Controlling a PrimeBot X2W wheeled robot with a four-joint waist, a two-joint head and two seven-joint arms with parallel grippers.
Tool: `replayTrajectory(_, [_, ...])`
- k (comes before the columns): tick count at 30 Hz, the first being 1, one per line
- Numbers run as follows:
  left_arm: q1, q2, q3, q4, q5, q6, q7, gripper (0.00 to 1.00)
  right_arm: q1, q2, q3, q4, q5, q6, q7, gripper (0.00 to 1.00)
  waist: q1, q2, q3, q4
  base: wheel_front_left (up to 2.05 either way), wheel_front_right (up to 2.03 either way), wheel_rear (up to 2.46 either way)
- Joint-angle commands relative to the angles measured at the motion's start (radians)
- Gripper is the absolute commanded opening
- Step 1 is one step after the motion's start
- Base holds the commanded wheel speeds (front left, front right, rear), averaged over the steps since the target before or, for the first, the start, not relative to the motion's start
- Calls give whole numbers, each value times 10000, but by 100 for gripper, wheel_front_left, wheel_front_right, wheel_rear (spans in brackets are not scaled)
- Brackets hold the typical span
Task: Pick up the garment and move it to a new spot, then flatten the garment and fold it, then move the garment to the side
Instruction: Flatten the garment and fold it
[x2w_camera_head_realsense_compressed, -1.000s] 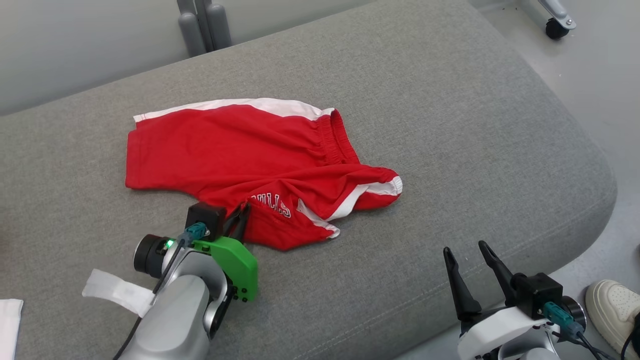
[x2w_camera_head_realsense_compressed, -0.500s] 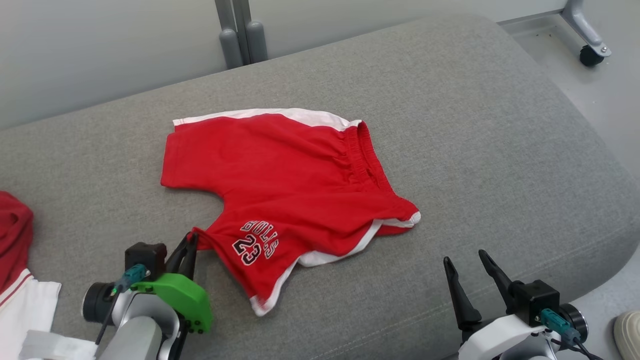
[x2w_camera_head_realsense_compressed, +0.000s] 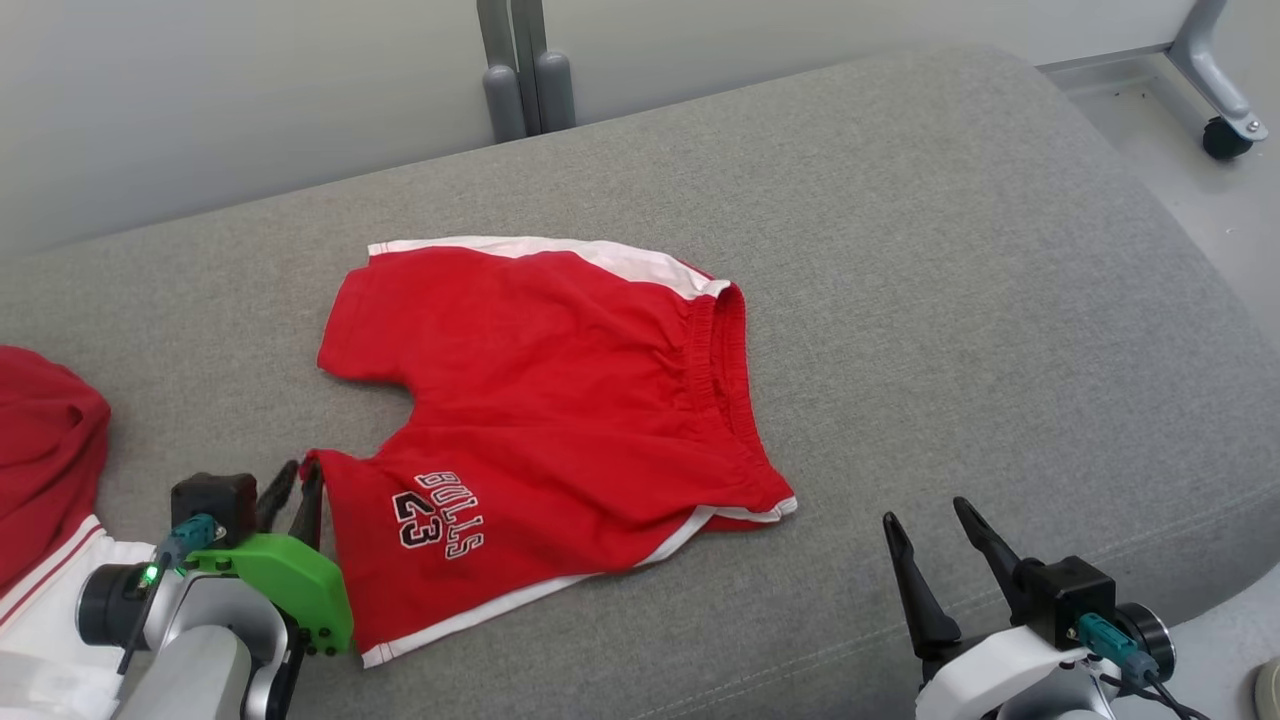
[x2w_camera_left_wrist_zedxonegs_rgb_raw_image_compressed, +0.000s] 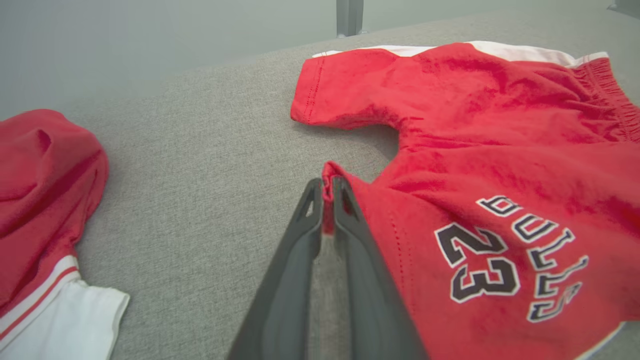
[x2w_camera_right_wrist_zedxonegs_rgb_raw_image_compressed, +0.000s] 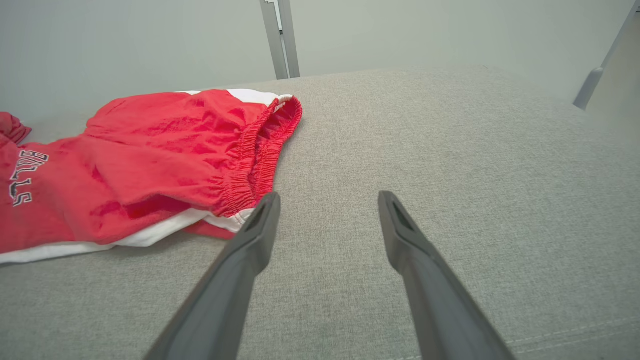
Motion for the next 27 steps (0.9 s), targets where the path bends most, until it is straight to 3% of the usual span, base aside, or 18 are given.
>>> replayTrajectory(1, [-132, 126, 50, -1, 25, 66, -65, 100, 71, -3, -18, -50, -29, -14, 46, 100, 0, 0, -6, 16, 0, 0, 0])
replayTrajectory(11, [697, -622, 792, -734, -471, 724, -1398, 100, 231, -6, -421, -167, -127, -14, 78, 100, 0, 0, -534, 860, 0, 0, 0])
replayTrajectory(15, [1235, -1079, 1581, -1744, -616, 657, -1534, 100, 191, -3, -552, -159, -109, -13, 43, 100, 0, 0, -778, 1348, 0, 0, 0])
replayTrajectory(21, [2657, -2059, 2874, -3785, 58, 358, -1527, 100, -41, -4, -577, -73, -6, -13, 3, 100, 0, 0, -1163, 2029, 0, 0, 0])
replayTrajectory(27, [3805, -2506, 3197, -4196, 690, -205, -1530, 100, -232, -6, -491, 88, -24, -13, 5, 100, 0, 0, -1480, 2649, 0, 0, 0])
